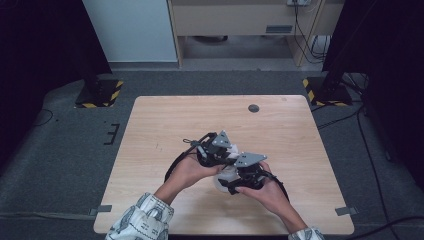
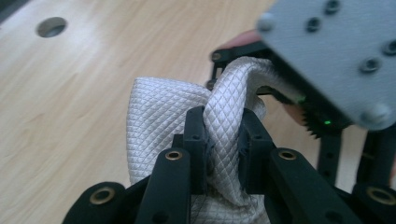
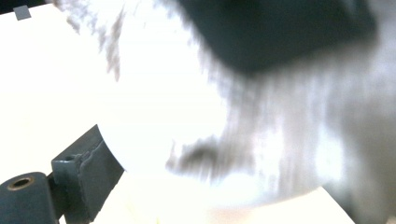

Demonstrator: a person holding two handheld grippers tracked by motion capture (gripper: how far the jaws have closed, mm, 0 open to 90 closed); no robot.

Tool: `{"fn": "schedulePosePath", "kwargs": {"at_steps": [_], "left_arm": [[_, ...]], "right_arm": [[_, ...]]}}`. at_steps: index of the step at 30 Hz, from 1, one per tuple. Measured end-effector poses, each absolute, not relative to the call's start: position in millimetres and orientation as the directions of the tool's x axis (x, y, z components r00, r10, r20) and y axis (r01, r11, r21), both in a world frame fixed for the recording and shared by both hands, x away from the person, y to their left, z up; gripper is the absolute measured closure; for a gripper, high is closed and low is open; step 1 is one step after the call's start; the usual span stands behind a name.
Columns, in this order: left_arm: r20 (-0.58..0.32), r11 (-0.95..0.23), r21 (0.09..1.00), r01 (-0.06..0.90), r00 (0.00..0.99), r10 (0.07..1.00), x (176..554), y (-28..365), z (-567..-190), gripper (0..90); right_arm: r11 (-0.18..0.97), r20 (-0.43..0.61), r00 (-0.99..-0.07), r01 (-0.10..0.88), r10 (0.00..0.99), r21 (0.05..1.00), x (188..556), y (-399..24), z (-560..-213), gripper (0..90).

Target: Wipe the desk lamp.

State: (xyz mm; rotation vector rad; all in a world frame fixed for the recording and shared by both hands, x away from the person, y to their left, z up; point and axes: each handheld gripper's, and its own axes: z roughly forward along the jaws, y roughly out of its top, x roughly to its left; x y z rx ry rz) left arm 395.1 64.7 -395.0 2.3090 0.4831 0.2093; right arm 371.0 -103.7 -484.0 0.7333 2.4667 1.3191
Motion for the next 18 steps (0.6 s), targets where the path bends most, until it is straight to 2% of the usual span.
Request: {"fn": "schedulePosePath", "kwargs": {"at_steps": [10, 18], "left_arm": [[0.007, -0.605, 0.726, 0.327, 0.876, 0.482, 399, 102, -400, 75.6], [0.017, -0.606, 0.722, 0.333, 0.867, 0.497, 409, 103, -402, 75.7]], "right_arm": [[0.463, 0.011, -0.837, 0.313, 0.547, 0.829, 372, -107, -484, 8.8], [0.465, 0.011, -0.842, 0.308, 0.539, 0.830, 371, -107, -485, 8.8]]}}
